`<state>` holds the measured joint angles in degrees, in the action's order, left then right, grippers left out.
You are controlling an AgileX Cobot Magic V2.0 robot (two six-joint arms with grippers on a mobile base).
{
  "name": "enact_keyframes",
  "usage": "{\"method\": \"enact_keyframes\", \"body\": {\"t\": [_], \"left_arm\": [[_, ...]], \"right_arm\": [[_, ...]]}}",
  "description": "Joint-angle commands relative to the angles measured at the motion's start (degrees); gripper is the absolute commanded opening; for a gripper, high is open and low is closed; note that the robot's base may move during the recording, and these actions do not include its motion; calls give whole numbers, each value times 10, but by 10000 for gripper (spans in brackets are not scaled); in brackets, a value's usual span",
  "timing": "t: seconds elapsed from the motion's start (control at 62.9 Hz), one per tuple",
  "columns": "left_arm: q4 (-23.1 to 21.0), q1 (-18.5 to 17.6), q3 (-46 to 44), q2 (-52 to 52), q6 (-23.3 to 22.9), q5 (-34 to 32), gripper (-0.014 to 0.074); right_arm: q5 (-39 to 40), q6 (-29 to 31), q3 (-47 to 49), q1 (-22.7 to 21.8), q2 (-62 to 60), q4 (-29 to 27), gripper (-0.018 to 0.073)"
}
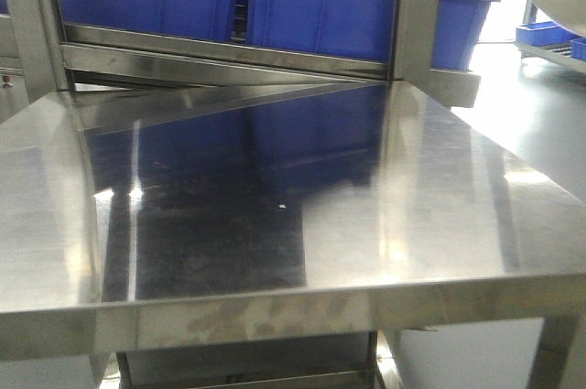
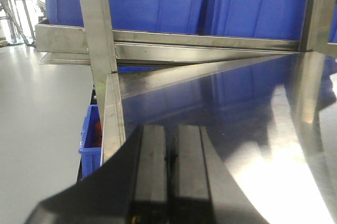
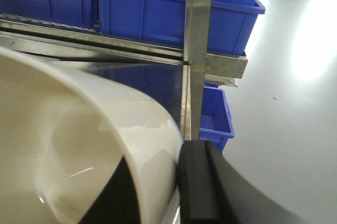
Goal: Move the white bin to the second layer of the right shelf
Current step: 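Drive the base away from the table carrying the bin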
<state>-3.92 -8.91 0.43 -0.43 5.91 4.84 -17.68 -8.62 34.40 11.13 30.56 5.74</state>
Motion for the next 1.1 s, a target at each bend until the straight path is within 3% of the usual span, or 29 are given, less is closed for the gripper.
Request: {"method": "enact_keyframes", "body": {"t": [0.0, 1.081], "left_arm": [[-3, -2, 21, -8, -2, -48, 85], [-3, -2, 21, -8, -2, -48, 85]], "right_arm": [[64, 2, 19, -5, 2, 3, 57], [62, 2, 19, -5, 1, 3, 57]]}}
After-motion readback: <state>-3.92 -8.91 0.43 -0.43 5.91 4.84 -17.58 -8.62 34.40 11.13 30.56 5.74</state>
